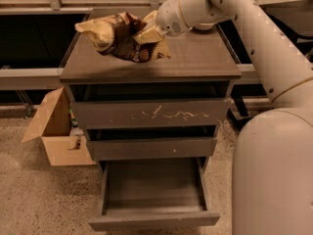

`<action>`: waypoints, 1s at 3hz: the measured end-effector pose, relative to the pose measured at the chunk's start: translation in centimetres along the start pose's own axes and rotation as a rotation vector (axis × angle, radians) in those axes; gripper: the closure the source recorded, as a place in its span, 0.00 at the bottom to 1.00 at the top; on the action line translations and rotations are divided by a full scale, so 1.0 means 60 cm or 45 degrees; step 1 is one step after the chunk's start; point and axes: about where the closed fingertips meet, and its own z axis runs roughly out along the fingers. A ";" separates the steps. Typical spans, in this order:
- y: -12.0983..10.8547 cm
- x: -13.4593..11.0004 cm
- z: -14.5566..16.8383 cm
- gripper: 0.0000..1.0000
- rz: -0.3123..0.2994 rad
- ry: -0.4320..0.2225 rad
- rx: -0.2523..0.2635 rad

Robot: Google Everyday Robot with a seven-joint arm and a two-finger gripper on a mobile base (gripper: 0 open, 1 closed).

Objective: Place brown chip bag into bottom drawer

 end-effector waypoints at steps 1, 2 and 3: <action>0.050 -0.041 -0.008 1.00 0.013 -0.016 -0.088; 0.112 -0.079 -0.028 1.00 0.029 0.023 -0.137; 0.180 -0.090 -0.049 1.00 0.070 0.100 -0.139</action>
Offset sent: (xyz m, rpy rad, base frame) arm -0.1472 0.0226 0.0410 -0.0951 0.1282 0.0891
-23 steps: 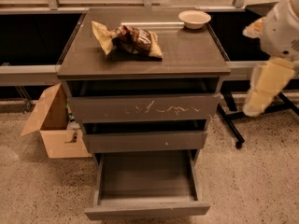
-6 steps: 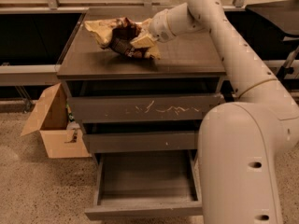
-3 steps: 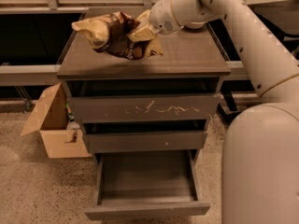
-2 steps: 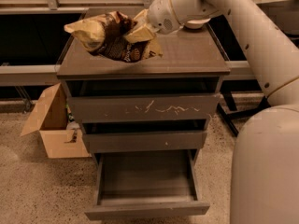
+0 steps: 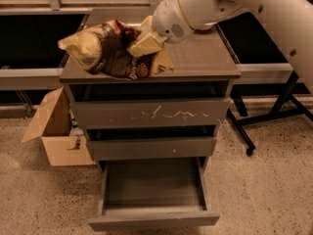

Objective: Place brown chip bag into bottom drawer

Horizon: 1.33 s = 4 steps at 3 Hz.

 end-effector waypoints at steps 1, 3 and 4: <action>0.056 0.034 0.017 1.00 0.043 -0.004 0.025; 0.091 0.076 0.054 1.00 0.089 0.034 -0.029; 0.114 0.115 0.066 1.00 0.142 0.093 -0.050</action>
Offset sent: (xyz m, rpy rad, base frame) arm -0.0250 -0.0024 -0.0232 0.0111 0.0112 -0.0308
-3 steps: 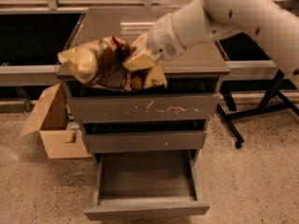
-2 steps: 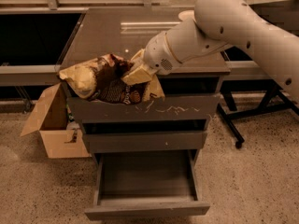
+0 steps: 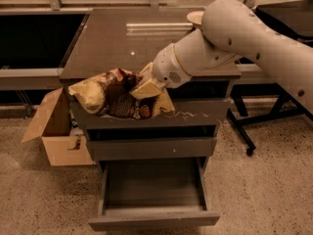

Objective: Place brown chip bag into bottom drawer

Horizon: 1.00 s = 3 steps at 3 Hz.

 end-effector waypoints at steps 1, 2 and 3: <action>0.030 0.056 0.012 1.00 0.068 0.066 -0.001; 0.079 0.141 0.046 1.00 0.136 0.123 -0.061; 0.079 0.141 0.046 1.00 0.136 0.123 -0.061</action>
Offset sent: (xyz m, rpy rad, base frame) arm -0.0603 -0.0493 -0.1357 -0.1146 0.1792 -0.0563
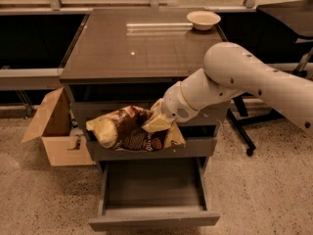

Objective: Place brown chip bag into bottom drawer

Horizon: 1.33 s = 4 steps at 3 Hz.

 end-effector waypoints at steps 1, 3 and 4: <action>-0.005 0.025 0.014 1.00 0.045 0.011 0.004; 0.003 0.149 0.065 1.00 0.189 0.050 0.026; 0.013 0.224 0.106 1.00 0.273 0.096 0.016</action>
Offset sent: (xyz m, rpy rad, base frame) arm -0.0033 -0.0443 -0.0921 -0.0210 0.1034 -0.1521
